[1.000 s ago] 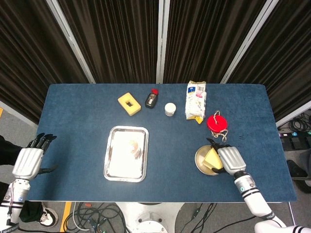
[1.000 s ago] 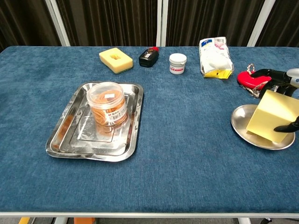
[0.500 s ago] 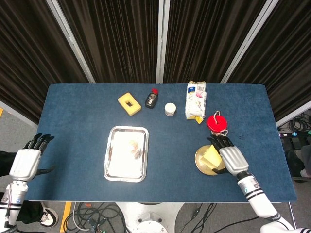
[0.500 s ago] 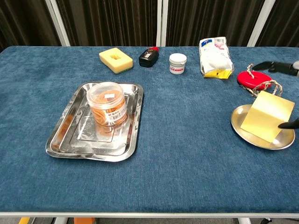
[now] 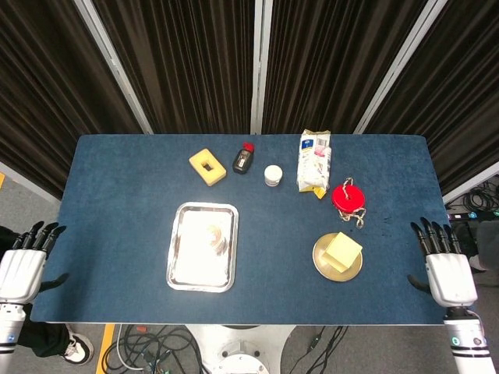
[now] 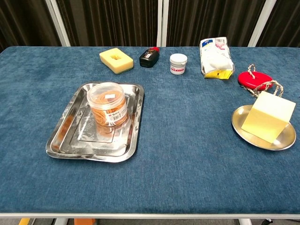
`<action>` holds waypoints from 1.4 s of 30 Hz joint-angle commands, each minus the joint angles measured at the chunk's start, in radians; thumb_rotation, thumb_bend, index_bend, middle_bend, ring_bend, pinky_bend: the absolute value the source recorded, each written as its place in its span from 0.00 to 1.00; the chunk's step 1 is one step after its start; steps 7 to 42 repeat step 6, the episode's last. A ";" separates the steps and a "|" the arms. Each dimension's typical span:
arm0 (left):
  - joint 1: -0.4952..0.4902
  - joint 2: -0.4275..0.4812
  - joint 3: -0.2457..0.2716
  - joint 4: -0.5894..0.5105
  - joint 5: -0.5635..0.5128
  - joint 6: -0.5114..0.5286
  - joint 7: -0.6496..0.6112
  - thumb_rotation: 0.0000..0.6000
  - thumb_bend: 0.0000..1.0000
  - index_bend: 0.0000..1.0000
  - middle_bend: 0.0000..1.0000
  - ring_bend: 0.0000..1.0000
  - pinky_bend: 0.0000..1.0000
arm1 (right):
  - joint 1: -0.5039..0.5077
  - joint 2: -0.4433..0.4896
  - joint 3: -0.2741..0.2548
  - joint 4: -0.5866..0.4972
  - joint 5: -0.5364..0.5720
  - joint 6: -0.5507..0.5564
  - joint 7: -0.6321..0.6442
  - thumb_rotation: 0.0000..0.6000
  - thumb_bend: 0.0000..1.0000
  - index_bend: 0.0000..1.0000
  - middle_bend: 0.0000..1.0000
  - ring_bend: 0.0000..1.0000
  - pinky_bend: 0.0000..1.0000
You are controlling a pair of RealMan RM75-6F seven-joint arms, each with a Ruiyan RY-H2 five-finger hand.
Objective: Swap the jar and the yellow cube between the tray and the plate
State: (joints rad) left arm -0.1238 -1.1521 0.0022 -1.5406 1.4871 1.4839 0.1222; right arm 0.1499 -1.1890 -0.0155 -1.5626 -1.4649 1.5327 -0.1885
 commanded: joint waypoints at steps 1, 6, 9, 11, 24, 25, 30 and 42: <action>0.005 -0.002 0.001 0.003 -0.004 -0.001 -0.002 1.00 0.05 0.16 0.12 0.07 0.21 | -0.022 -0.006 0.000 0.019 0.003 0.016 -0.005 1.00 0.00 0.00 0.00 0.00 0.00; 0.008 -0.010 -0.010 0.014 -0.008 0.002 -0.019 1.00 0.05 0.16 0.12 0.07 0.21 | -0.044 -0.035 0.011 0.040 0.031 0.008 -0.001 1.00 0.00 0.00 0.00 0.00 0.00; 0.008 -0.010 -0.010 0.014 -0.008 0.002 -0.019 1.00 0.05 0.16 0.12 0.07 0.21 | -0.044 -0.035 0.011 0.040 0.031 0.008 -0.001 1.00 0.00 0.00 0.00 0.00 0.00; 0.008 -0.010 -0.010 0.014 -0.008 0.002 -0.019 1.00 0.05 0.16 0.12 0.07 0.21 | -0.044 -0.035 0.011 0.040 0.031 0.008 -0.001 1.00 0.00 0.00 0.00 0.00 0.00; 0.008 -0.010 -0.010 0.014 -0.008 0.002 -0.019 1.00 0.05 0.16 0.12 0.07 0.21 | -0.044 -0.035 0.011 0.040 0.031 0.008 -0.001 1.00 0.00 0.00 0.00 0.00 0.00; 0.008 -0.010 -0.010 0.014 -0.008 0.002 -0.019 1.00 0.05 0.16 0.12 0.07 0.21 | -0.044 -0.035 0.011 0.040 0.031 0.008 -0.001 1.00 0.00 0.00 0.00 0.00 0.00; 0.008 -0.010 -0.010 0.014 -0.008 0.002 -0.019 1.00 0.05 0.16 0.12 0.07 0.21 | -0.044 -0.035 0.011 0.040 0.031 0.008 -0.001 1.00 0.00 0.00 0.00 0.00 0.00; 0.008 -0.010 -0.010 0.014 -0.008 0.002 -0.019 1.00 0.05 0.16 0.12 0.07 0.21 | -0.044 -0.035 0.011 0.040 0.031 0.008 -0.001 1.00 0.00 0.00 0.00 0.00 0.00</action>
